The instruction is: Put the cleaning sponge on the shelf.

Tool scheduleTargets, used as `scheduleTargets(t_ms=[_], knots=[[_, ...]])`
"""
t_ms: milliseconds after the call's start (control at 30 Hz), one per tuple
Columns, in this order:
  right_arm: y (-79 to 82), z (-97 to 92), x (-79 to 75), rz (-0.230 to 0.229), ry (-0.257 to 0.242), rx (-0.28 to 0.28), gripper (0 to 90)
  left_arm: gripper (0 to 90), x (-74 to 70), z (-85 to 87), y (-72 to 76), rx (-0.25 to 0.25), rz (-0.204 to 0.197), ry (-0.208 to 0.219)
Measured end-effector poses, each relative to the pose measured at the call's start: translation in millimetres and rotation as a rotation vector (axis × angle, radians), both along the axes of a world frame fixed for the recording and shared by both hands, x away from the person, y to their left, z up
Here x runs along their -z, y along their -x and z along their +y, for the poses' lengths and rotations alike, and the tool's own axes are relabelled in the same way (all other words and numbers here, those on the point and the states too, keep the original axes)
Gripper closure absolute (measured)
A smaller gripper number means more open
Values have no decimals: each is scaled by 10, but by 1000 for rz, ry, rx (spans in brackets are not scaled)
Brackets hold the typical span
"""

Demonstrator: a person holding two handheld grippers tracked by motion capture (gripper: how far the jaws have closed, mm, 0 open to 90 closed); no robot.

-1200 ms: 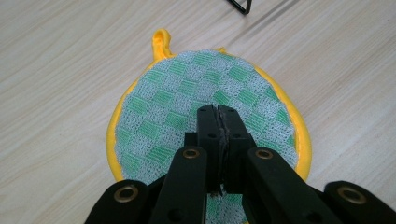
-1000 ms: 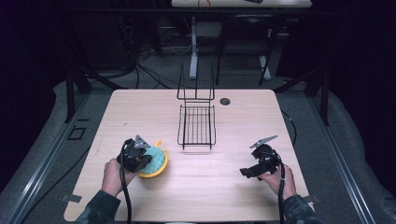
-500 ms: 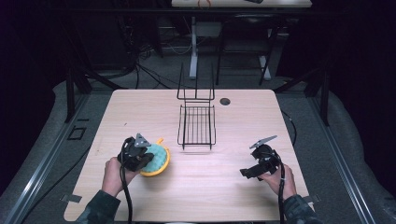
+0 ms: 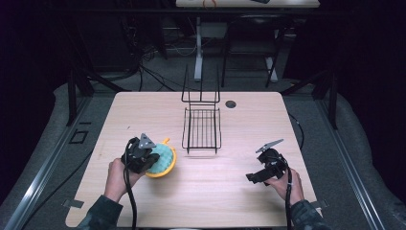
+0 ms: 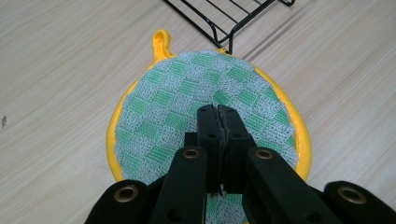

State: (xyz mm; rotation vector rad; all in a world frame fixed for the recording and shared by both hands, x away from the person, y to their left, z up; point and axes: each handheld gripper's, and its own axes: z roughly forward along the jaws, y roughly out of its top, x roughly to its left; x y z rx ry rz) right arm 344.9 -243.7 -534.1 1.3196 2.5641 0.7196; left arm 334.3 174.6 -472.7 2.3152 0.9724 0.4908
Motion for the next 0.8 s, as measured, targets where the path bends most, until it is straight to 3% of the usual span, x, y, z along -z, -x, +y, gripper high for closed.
scheduleTargets(t_ms=[800], knots=[[5, 19, 15, 18, -8, 11, 27, 892, -185, -167, -120, 39, -62, 3]])
